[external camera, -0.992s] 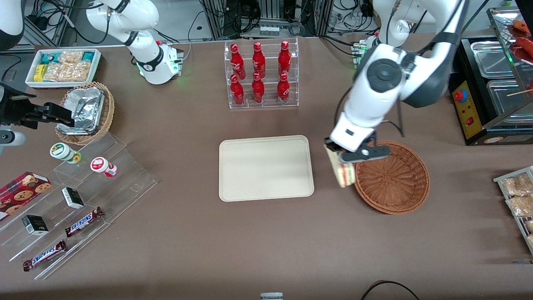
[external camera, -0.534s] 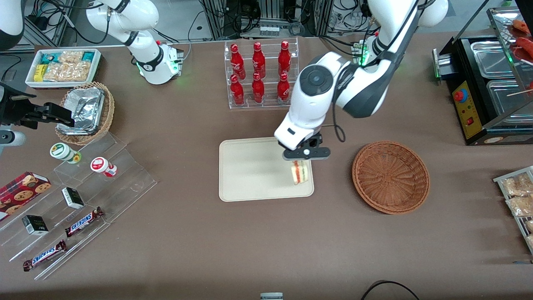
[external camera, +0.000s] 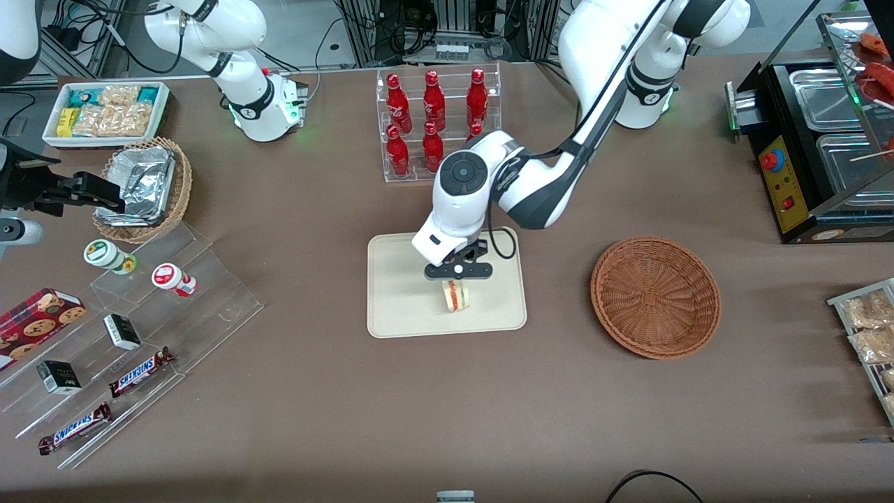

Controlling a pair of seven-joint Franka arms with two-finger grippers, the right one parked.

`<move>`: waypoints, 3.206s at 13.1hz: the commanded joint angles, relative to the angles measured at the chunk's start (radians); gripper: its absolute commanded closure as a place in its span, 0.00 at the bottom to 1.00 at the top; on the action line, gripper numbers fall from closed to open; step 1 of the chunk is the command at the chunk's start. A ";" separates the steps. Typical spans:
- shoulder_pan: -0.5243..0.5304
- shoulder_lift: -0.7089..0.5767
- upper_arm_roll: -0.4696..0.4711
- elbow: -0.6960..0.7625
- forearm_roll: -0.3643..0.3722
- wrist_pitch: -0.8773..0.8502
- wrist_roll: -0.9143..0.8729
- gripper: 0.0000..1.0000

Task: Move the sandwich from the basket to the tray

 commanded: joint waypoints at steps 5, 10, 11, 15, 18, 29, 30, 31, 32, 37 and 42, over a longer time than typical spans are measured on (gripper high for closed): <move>-0.047 0.074 0.013 0.013 0.091 0.033 -0.004 1.00; -0.059 0.075 0.013 -0.014 0.127 0.033 -0.002 1.00; -0.059 0.077 0.013 -0.025 0.127 0.034 -0.002 1.00; -0.058 0.070 0.013 -0.022 0.124 0.028 -0.010 0.01; -0.052 0.026 0.014 -0.013 0.110 0.014 -0.024 0.00; 0.039 -0.276 0.025 -0.030 0.105 -0.283 -0.147 0.00; 0.075 -0.308 0.025 -0.034 0.105 -0.318 -0.141 0.00; 0.100 -0.339 0.024 -0.038 0.105 -0.357 -0.116 0.00; 0.119 -0.365 0.025 -0.042 0.105 -0.395 -0.057 0.00; 0.276 -0.527 0.025 -0.148 0.091 -0.474 0.187 0.00; 0.425 -0.634 0.025 -0.229 0.054 -0.481 0.399 0.00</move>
